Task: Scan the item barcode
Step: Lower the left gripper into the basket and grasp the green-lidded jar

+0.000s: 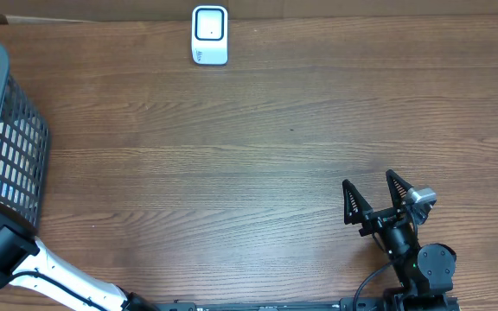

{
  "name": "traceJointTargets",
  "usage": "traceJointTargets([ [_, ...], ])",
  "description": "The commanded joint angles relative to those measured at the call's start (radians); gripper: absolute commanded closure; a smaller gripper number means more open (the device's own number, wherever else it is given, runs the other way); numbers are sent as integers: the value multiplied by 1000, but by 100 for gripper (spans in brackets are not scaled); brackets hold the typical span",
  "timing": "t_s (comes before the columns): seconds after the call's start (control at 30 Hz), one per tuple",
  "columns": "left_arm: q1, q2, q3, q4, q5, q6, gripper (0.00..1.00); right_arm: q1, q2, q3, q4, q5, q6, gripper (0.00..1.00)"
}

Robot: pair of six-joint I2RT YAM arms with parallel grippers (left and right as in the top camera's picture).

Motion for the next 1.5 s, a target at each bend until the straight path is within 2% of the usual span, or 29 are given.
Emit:
traceJointTargets([
  [0.0,6,6,-27,28,19,25,0,-6,-11,-11,7,5,0,0],
  [0.17,6,6,-78,82,19,26,7,-6,-11,-11,7,5,0,0],
  [0.27,6,6,-96,106,19,25,20,-6,-11,-11,7,5,0,0],
  [0.33,5,6,-96,111,19,25,34,-6,-11,-11,7,5,0,0],
  [0.43,5,6,-96,113,19,25,43,-6,-11,-11,7,5,0,0],
  [0.63,4,-8,-89,94,19,23,50,-6,-11,-11,7,5,0,0],
  [0.83,0,-97,-38,44,20,-27,54,-6,-11,-11,7,5,0,0],
  [0.9,-4,-184,-13,23,42,-69,52,-6,-11,-11,7,5,0,0],
  [1.0,-8,-303,-10,23,134,-73,52,-6,-11,-11,7,5,0,0],
  [1.2,-45,-534,-10,2,214,-74,53,-6,-11,-11,7,5,0,0],
  [1.33,-109,-664,-10,-40,304,-73,53,-6,-11,-11,7,5,0,0],
  [1.47,-240,-748,-10,-129,383,-73,53,-6,-11,-11,7,5,0,0],
])
